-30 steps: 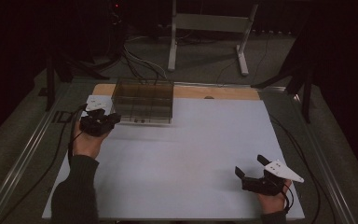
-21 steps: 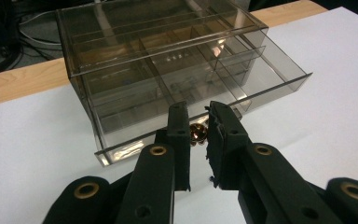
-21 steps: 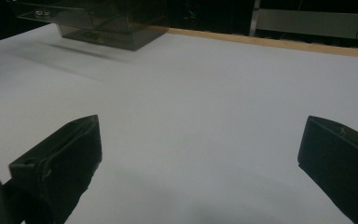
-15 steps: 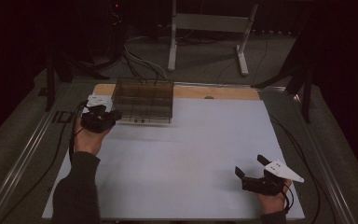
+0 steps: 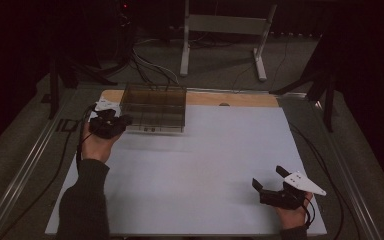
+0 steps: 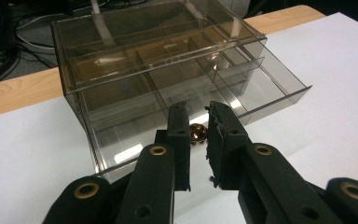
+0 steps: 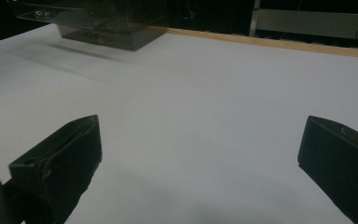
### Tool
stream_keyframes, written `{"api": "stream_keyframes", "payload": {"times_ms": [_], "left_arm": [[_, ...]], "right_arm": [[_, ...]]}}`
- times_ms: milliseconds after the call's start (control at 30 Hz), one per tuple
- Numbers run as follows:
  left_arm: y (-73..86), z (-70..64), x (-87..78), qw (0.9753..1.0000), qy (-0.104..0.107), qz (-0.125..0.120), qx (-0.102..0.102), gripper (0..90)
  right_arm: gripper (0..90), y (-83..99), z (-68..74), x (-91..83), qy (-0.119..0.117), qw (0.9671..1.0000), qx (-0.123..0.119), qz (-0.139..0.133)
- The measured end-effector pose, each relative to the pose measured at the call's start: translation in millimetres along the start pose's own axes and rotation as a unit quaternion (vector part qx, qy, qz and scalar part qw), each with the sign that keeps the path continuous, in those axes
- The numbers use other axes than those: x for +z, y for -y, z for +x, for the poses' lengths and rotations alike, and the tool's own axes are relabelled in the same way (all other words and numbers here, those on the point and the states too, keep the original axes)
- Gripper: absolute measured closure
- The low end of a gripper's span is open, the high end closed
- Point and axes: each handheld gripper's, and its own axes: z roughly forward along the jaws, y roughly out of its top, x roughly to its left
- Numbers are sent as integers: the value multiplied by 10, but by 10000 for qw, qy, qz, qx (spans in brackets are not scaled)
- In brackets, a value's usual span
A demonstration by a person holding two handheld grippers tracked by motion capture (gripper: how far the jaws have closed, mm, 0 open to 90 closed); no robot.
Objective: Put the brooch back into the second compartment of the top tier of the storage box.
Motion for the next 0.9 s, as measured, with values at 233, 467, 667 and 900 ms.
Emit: {"api": "stream_keyframes", "payload": {"times_ms": [233,467,667,900], "left_arm": [[-42,7,27,10000,-25,-43,-20,805],[-84,12,47,10000,-67,-63,-24,805],[-97,-16,72,9999,-58,-150,-31,805],[-114,-30,125,9998,-73,-168,-59,805]], "right_arm": [[3,0,-3,-1,-5,10000,3,-6],[2,1,-4,1,-4,10000,3,1],[2,0,-4,1,-8,10000,9,-2],[2,0,-4,2,-8,10000,6,0]]}}
